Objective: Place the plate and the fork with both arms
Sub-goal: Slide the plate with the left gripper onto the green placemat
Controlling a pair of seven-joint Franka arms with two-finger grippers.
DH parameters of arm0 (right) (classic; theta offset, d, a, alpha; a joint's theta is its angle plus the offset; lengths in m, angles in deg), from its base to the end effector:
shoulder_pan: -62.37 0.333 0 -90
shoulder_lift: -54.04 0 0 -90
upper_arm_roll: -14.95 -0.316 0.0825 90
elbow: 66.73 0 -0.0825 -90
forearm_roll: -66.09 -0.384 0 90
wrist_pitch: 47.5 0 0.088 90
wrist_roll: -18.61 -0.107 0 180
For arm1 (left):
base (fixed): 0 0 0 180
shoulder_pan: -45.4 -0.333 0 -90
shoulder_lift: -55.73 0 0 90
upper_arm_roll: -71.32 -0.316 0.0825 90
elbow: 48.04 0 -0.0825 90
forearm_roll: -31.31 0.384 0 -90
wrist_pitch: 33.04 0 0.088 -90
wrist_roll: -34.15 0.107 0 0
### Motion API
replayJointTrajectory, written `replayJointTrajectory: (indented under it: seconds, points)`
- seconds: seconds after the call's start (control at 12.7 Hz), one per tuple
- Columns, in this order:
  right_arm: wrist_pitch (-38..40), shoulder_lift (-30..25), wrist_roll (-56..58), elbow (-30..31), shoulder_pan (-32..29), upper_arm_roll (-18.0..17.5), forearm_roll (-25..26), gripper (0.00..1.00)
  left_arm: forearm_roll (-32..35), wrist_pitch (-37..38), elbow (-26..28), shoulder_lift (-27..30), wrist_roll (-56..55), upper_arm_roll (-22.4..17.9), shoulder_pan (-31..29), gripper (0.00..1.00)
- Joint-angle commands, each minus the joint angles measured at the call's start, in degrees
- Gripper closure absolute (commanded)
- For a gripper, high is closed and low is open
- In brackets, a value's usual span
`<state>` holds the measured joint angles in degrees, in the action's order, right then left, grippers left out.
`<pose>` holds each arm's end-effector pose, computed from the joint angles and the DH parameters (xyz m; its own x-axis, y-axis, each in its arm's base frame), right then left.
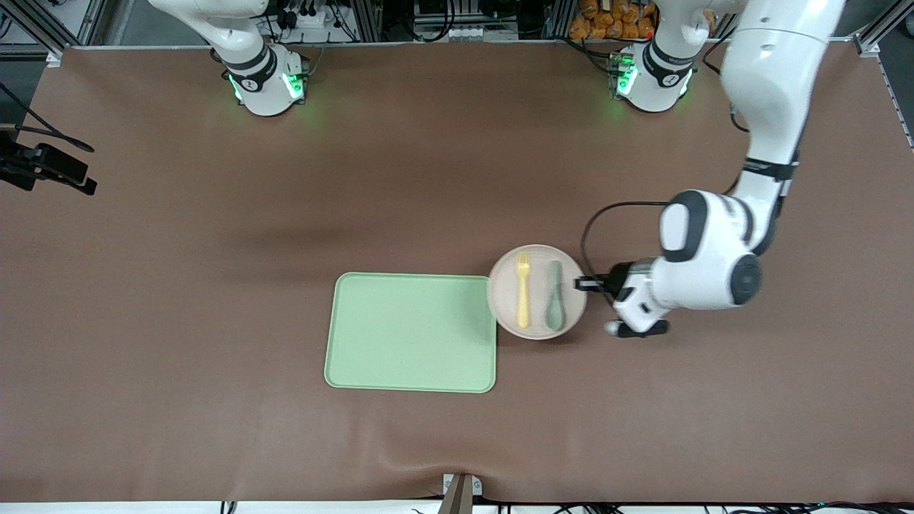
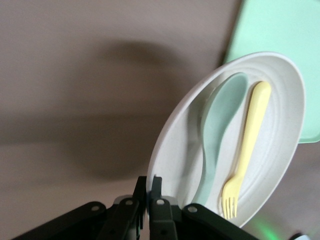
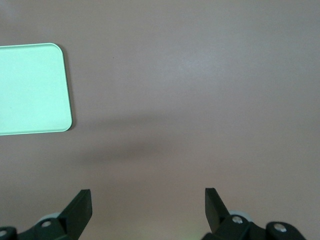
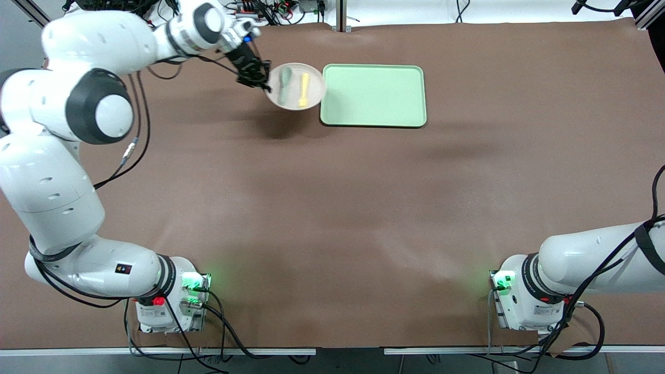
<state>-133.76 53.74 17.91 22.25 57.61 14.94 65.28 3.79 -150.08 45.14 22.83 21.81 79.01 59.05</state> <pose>0.5445 -0.0436 0.6301 0.9947 -0.0940 -0.0424 -0.0946 -0.9954 -0.0136 0.6227 -0.2592 0.2844 0.9532 0.0492 -0.2983 0.1668 -0.9085 0.3831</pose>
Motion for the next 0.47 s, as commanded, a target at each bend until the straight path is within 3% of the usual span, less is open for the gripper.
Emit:
replayJointTrajectory:
  seconds: [0.0,0.16,0.39]
  points:
    - [1.10,0.48,0.52,-1.17,-0.95,-0.61,-0.33,0.00,-0.17,0.58,-9.39,-6.36,-8.99,-1.09,5.92,1.00]
    - [1.10,0.48,0.52,-1.17,-1.04,-0.61,-0.33,0.00,-0.17,-1.51,-13.11,-9.36,-12.60,-1.35,9.62,1.00]
    - [1.10,0.48,0.52,-1.17,-0.95,-0.61,-0.33,0.00,-0.17,-10.55,-13.64,-12.96,-13.85,-1.44,14.45,1.00]
